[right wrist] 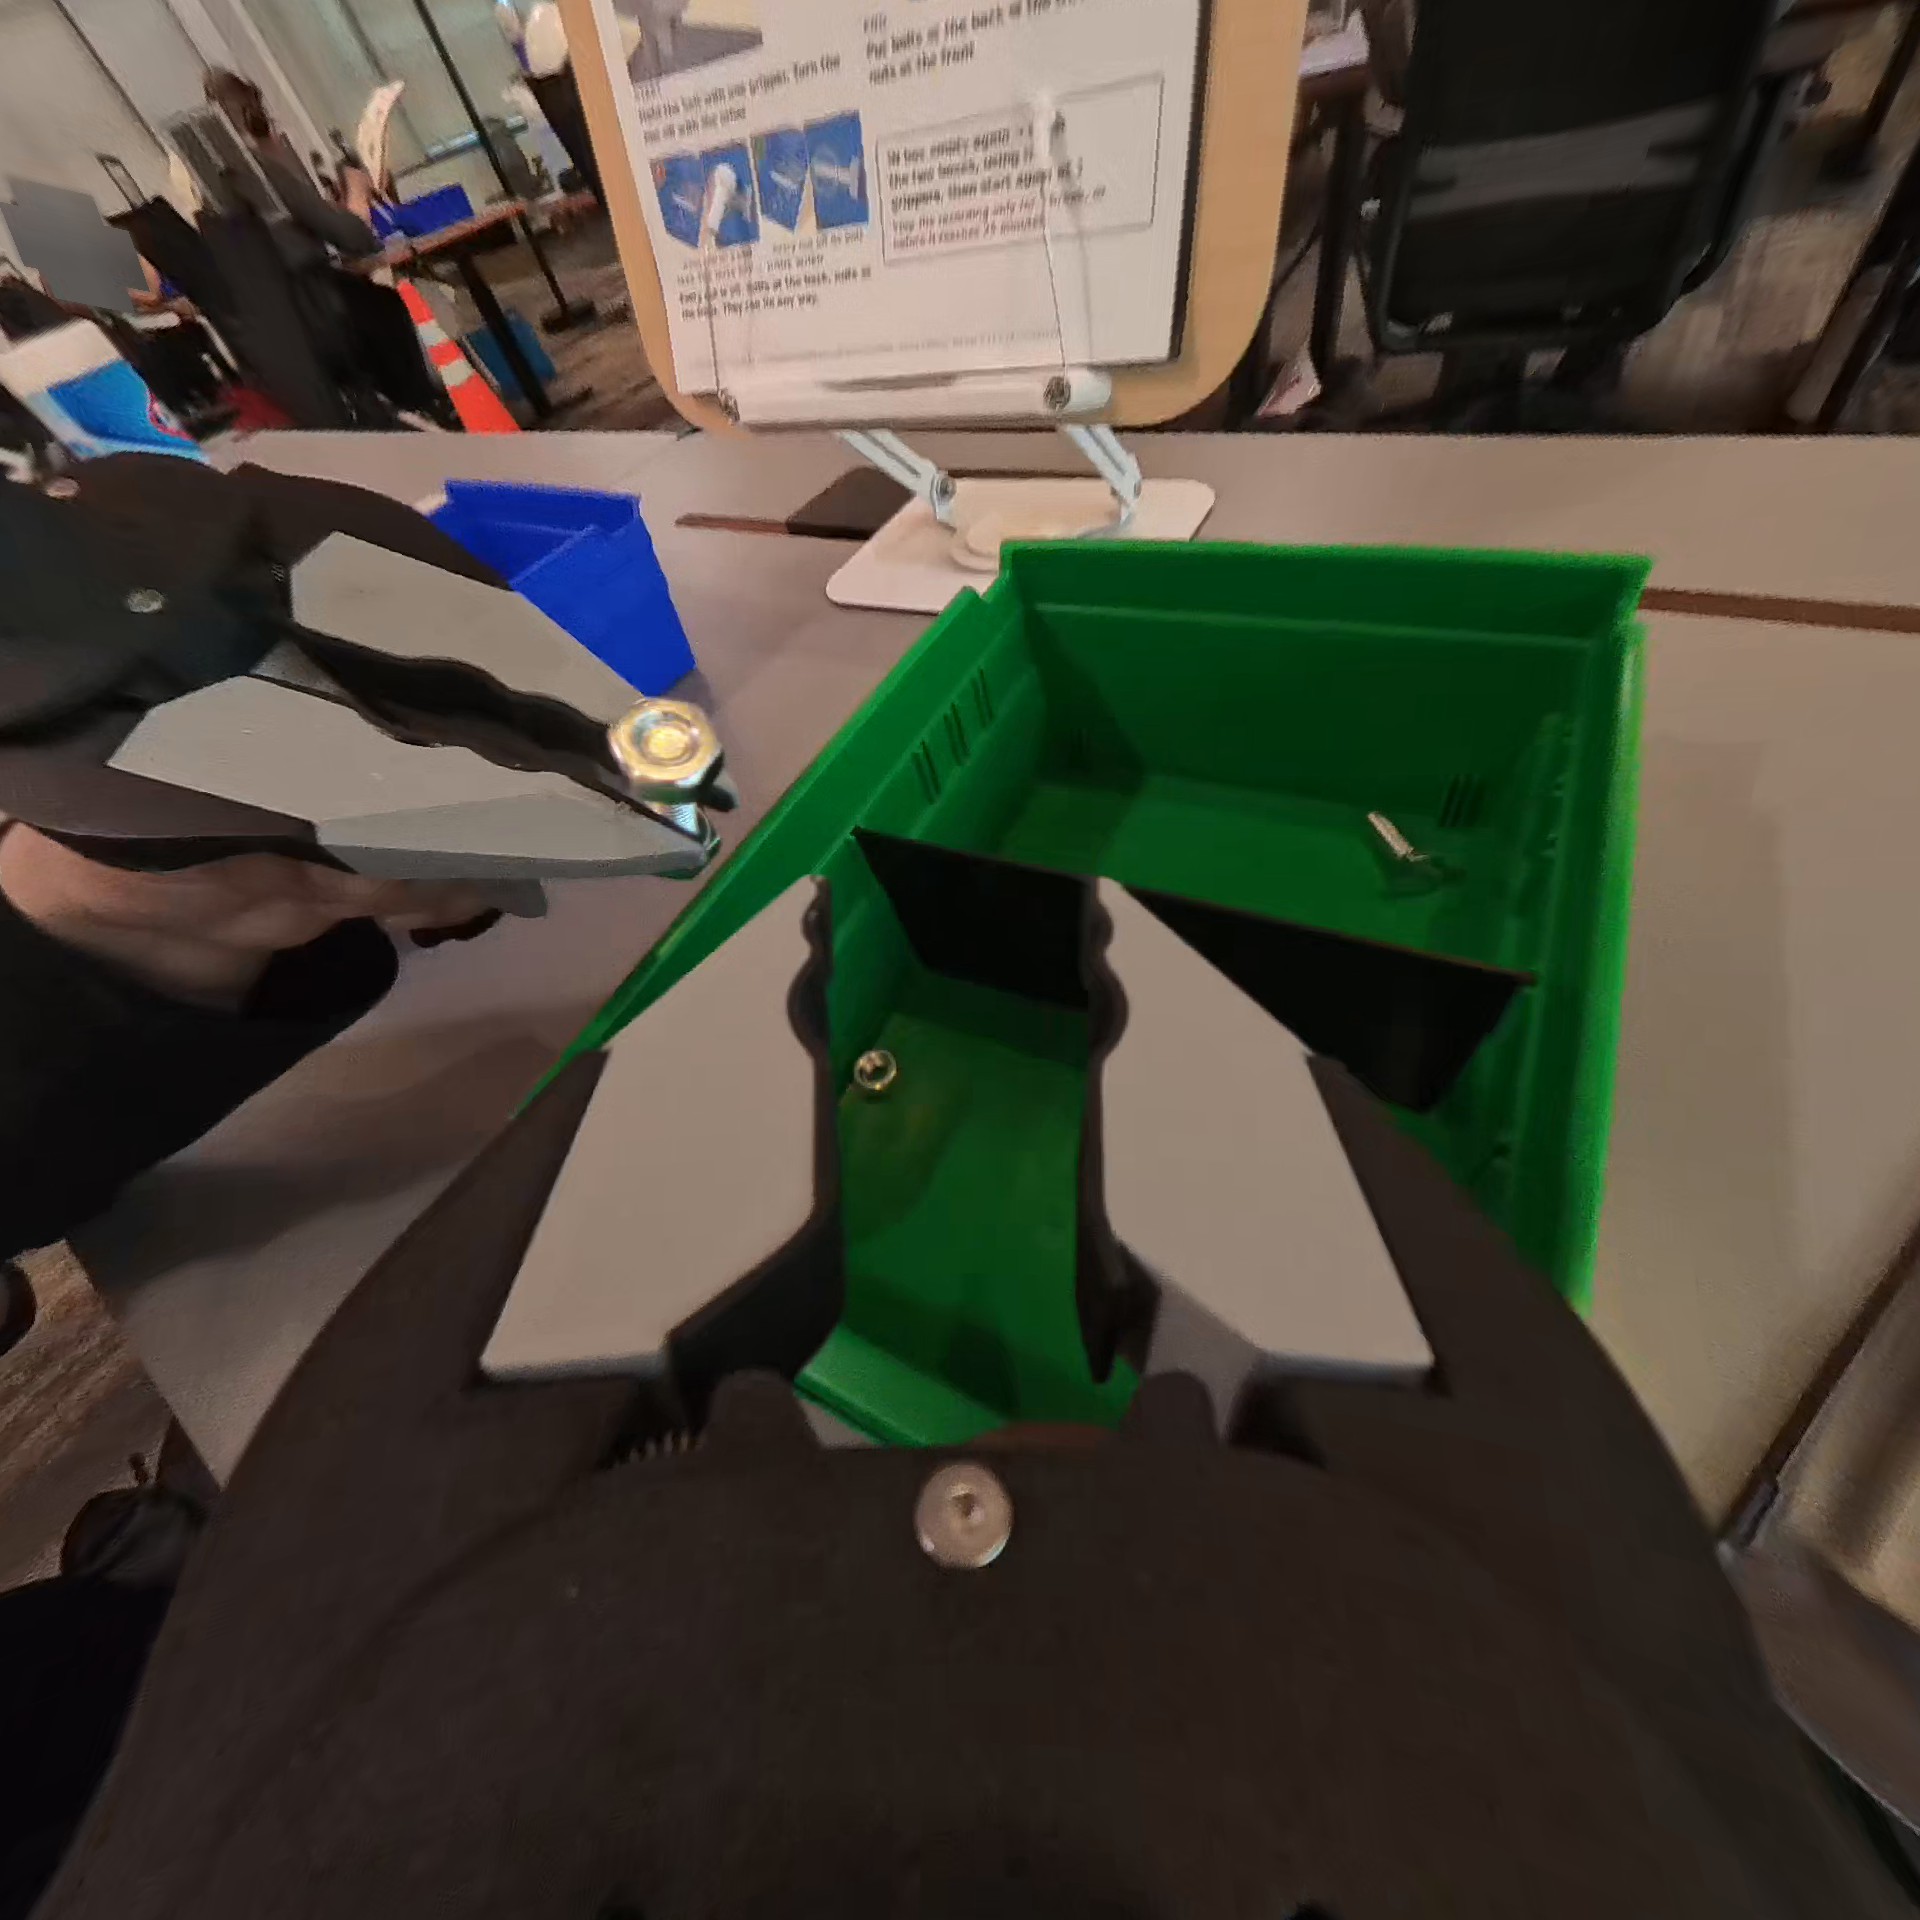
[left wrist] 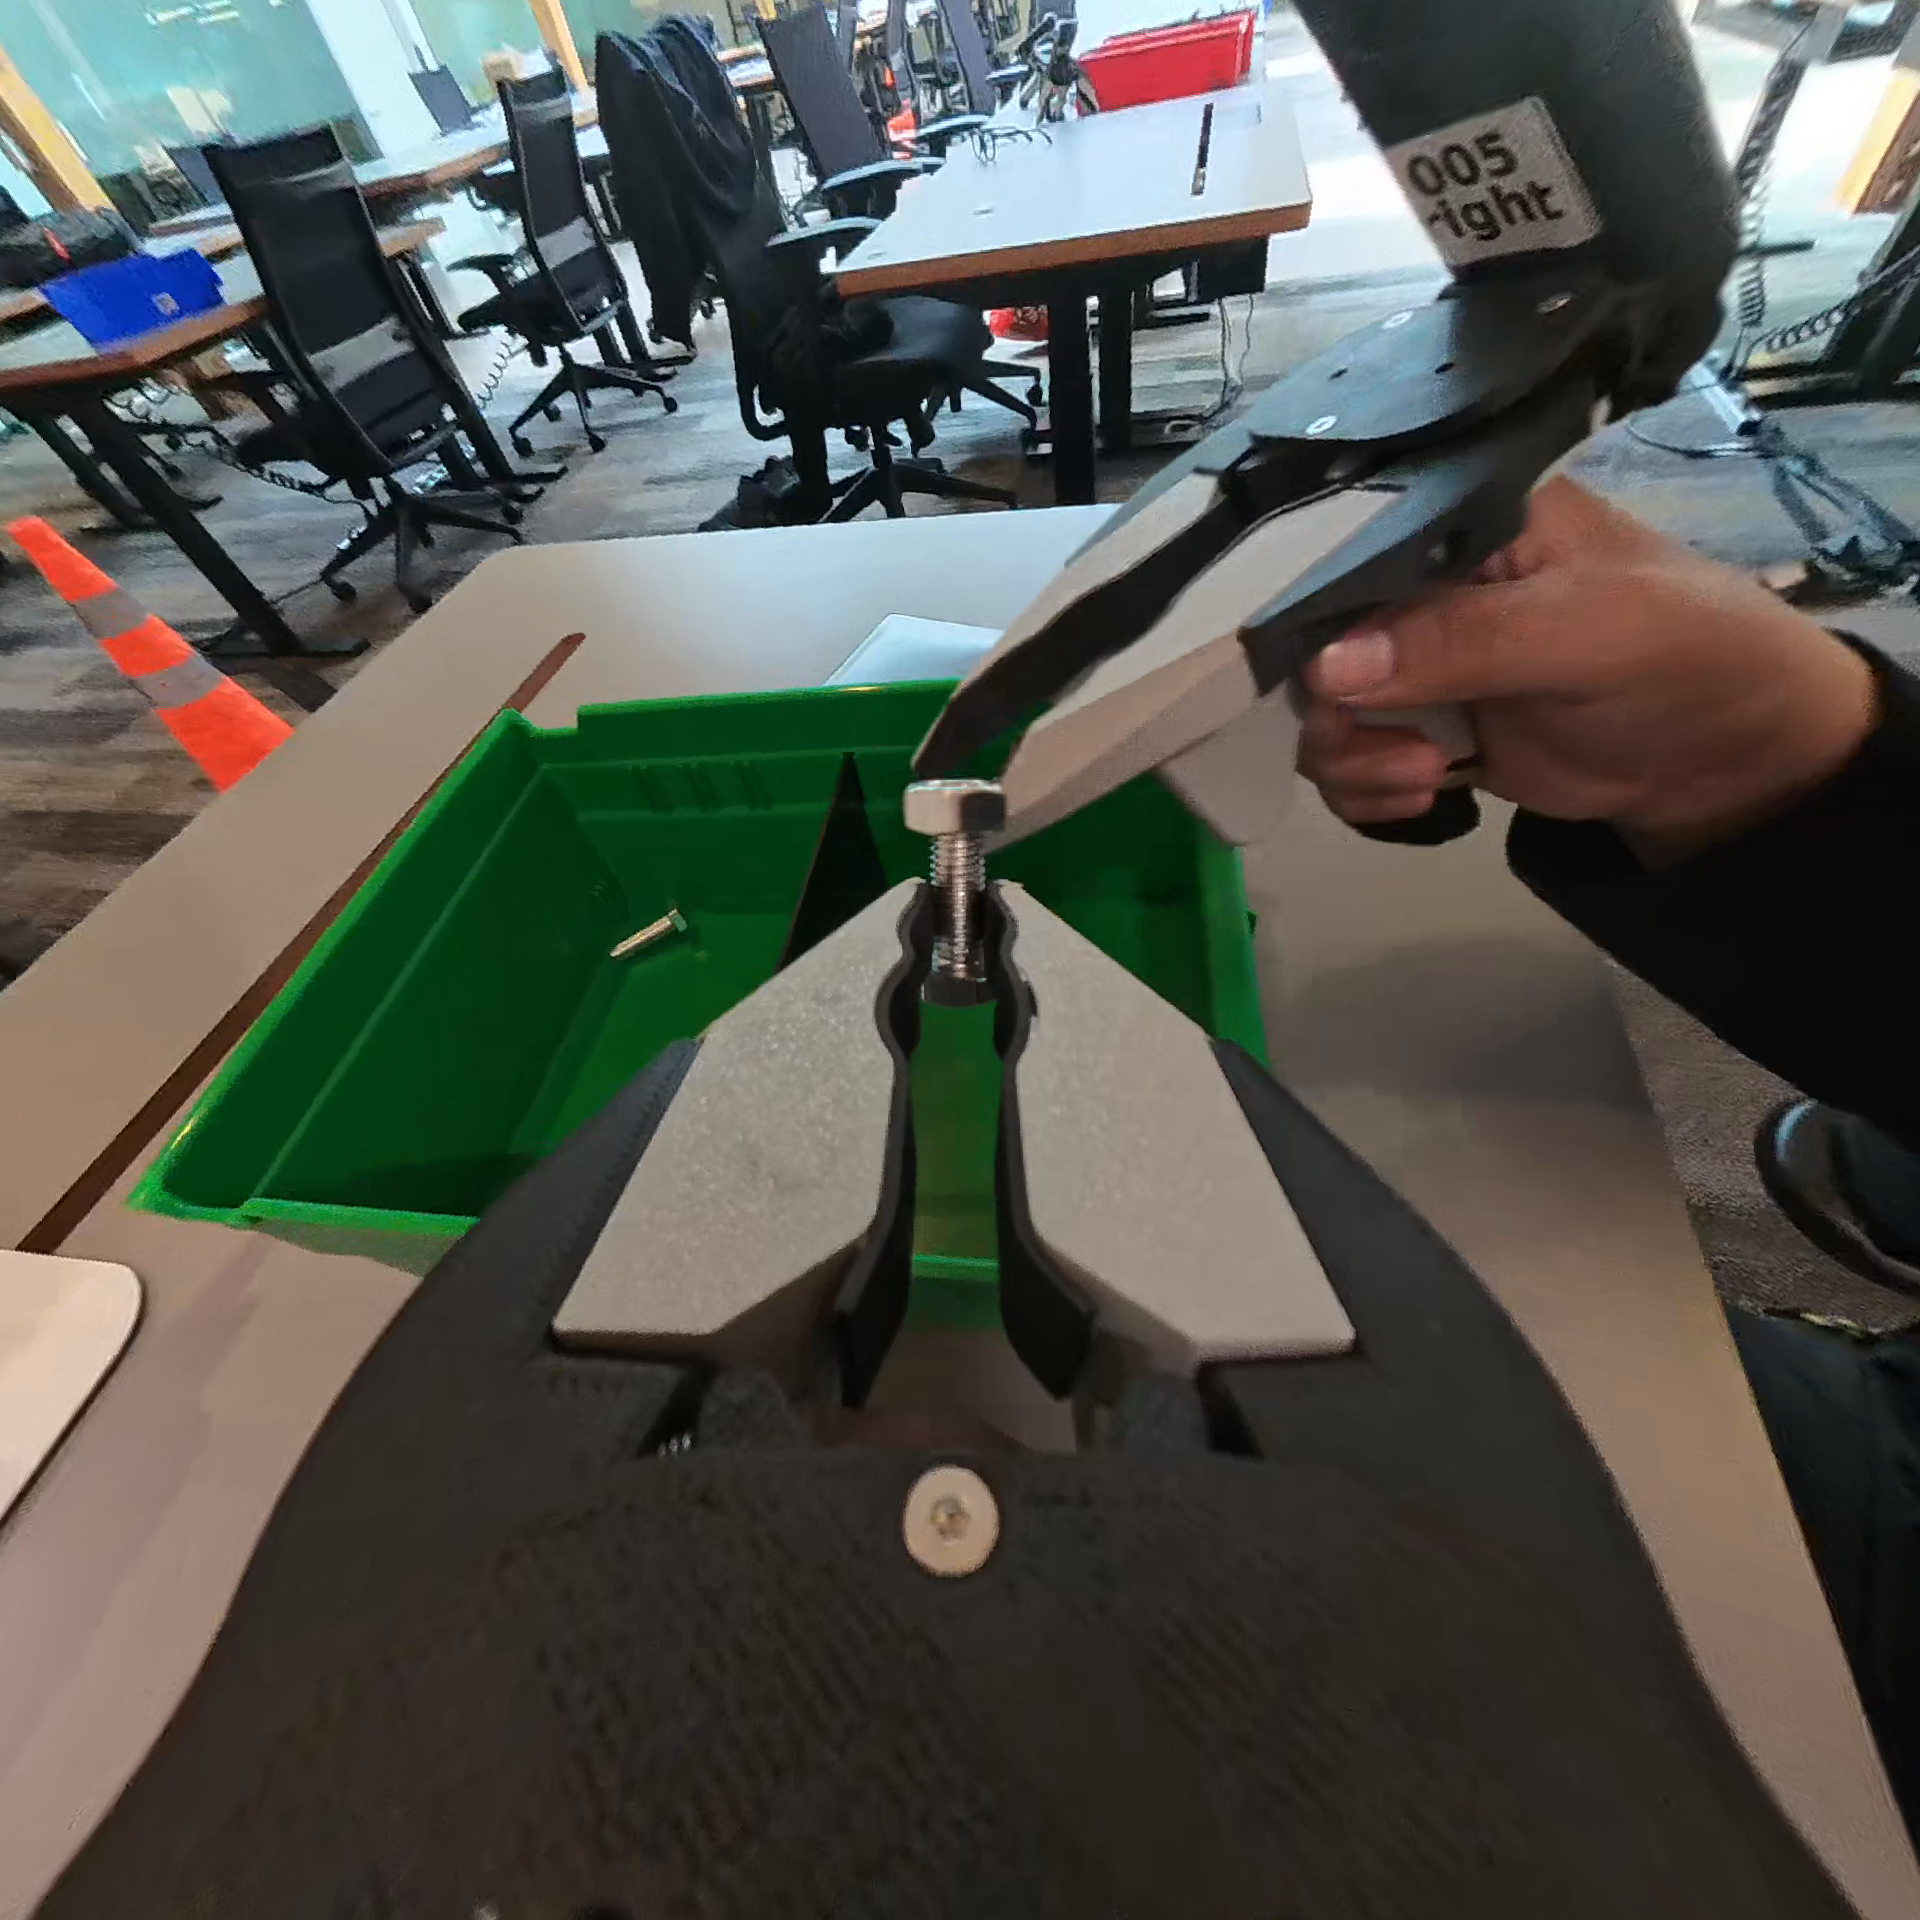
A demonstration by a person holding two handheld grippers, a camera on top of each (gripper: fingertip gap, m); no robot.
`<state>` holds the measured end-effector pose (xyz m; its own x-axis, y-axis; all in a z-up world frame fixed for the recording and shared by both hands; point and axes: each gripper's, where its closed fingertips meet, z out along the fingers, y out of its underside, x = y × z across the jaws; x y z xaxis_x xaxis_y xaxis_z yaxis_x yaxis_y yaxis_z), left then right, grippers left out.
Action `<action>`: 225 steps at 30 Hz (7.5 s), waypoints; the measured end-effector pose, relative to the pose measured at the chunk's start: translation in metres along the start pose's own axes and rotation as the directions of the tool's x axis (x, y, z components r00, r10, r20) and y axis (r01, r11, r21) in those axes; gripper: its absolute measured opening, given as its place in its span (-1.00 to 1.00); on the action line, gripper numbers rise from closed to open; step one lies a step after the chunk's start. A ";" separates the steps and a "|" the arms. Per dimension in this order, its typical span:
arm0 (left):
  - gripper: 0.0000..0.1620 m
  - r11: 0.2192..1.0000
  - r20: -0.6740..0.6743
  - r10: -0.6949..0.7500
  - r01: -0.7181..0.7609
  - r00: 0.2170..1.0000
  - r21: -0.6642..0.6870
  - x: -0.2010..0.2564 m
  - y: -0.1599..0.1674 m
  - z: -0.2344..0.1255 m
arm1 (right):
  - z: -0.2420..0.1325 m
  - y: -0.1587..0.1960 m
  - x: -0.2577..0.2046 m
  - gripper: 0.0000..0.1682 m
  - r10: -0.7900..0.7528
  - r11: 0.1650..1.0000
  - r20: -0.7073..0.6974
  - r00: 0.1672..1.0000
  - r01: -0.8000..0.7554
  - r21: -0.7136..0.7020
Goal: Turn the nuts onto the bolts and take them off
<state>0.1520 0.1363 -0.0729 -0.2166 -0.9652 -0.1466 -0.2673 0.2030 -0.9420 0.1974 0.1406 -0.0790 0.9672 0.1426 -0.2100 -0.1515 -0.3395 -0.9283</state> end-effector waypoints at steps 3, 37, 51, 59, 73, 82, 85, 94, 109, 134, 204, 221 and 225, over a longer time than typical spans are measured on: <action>-0.93 0.998 0.033 0.051 -0.051 0.998 -0.024 -0.003 0.003 0.001 | -0.009 -0.023 -0.025 -0.50 -0.038 0.993 0.080 0.996 0.028 0.117; -0.92 0.996 0.110 0.070 -0.063 0.991 -0.068 -0.018 0.012 0.003 | 0.011 0.022 0.018 -0.57 -0.052 0.988 -0.164 0.985 0.026 -0.155; -0.92 0.994 0.102 0.074 -0.066 0.992 -0.088 -0.020 0.017 0.005 | -0.004 0.017 0.022 -0.62 -0.028 0.994 -0.159 0.987 0.010 -0.112; -0.92 0.990 0.150 0.074 -0.054 0.986 -0.130 -0.041 0.020 0.008 | -0.025 -0.011 0.021 -0.58 -0.002 0.999 -0.141 0.990 0.009 0.050; -0.55 0.920 0.261 0.029 0.076 0.965 -0.383 -0.128 0.019 0.035 | -0.041 -0.019 0.009 -0.58 -0.055 0.994 -0.135 0.989 0.067 0.086; -0.50 0.991 0.228 -0.083 0.105 0.970 -0.087 -0.044 -0.002 -0.106 | -0.039 -0.035 -0.038 -0.43 -0.113 0.979 0.004 0.994 0.111 0.172; -0.50 0.988 0.310 -0.149 0.156 0.939 0.001 -0.044 0.010 -0.176 | -0.027 -0.039 -0.078 -0.30 -0.132 0.968 0.123 0.984 0.101 0.230; -0.49 0.962 0.661 -0.200 0.274 0.723 -0.009 -0.089 0.102 -0.353 | 0.063 0.028 -0.204 -0.22 -0.216 0.975 0.408 0.887 0.174 0.139; -0.63 0.444 0.377 -0.278 0.467 0.883 -0.765 -0.064 0.268 -0.371 | 0.117 0.064 -0.225 -0.30 -0.211 0.977 0.464 0.860 0.189 0.093; -0.91 0.804 -0.036 -0.300 0.273 0.953 0.529 -0.026 -0.027 -0.243 | 0.058 0.013 -0.238 -0.32 -0.164 0.978 0.560 0.812 0.062 0.197; -0.82 0.869 -0.224 -0.387 0.435 0.895 0.235 0.037 0.040 -0.082 | 0.031 0.013 -0.158 -0.72 -0.216 0.976 0.419 0.882 0.205 0.071; -0.78 0.942 -0.197 -0.249 0.285 0.948 0.176 0.037 0.023 -0.068 | 0.005 -0.001 -0.126 -0.87 -0.081 0.997 0.429 0.900 0.067 0.047; -0.74 0.946 -0.203 -0.227 0.265 0.953 0.186 0.036 0.013 -0.066 | 0.006 0.001 -0.123 -0.87 -0.077 0.997 0.416 0.906 0.070 0.034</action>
<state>0.0784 0.1156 -0.0706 -0.3363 -0.9320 0.1354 -0.1357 -0.0944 -0.9862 0.0770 0.1285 -0.0562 0.8033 0.5423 -0.2461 -0.0907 -0.2971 -0.9505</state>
